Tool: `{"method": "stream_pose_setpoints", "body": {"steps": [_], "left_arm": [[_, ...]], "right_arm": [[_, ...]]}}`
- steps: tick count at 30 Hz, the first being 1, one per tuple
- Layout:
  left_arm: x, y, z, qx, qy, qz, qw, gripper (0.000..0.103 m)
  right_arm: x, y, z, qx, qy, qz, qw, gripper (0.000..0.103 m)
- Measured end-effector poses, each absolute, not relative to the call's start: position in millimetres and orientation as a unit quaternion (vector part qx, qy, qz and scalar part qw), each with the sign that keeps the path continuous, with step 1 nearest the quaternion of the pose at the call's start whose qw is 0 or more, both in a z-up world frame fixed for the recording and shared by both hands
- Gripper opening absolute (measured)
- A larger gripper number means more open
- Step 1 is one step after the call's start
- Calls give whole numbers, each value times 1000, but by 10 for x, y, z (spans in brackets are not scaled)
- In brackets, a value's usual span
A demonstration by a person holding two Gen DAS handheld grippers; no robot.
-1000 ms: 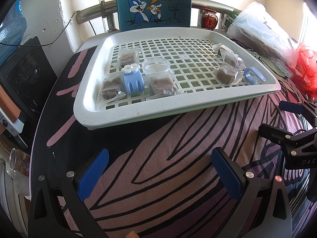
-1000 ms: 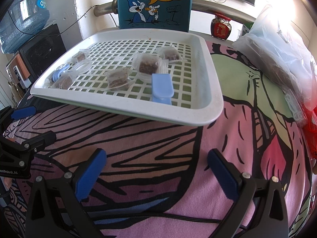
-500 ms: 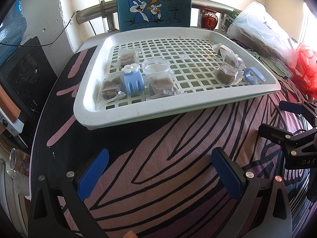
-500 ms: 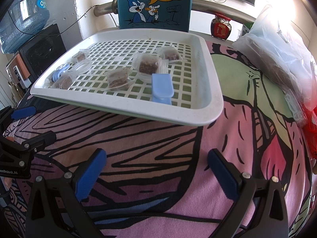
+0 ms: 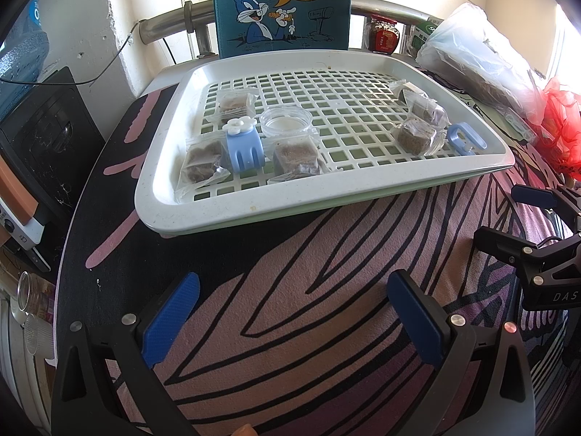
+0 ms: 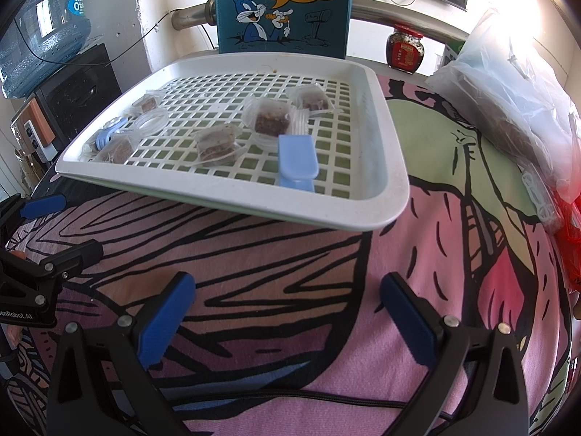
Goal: Organize objects
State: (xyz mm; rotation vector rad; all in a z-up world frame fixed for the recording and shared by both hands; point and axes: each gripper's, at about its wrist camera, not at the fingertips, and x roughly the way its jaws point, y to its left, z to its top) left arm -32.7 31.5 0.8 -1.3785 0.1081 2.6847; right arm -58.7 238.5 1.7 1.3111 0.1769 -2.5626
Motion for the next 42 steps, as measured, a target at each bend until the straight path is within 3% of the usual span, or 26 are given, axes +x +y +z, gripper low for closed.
{"method": "stream_pose_setpoints", "body": {"steps": [42], "left_arm": [[-320, 307, 9, -456, 36, 887, 61, 103]], "right_arm": [[-493, 2304, 22, 449, 70, -879, 144, 103]]}}
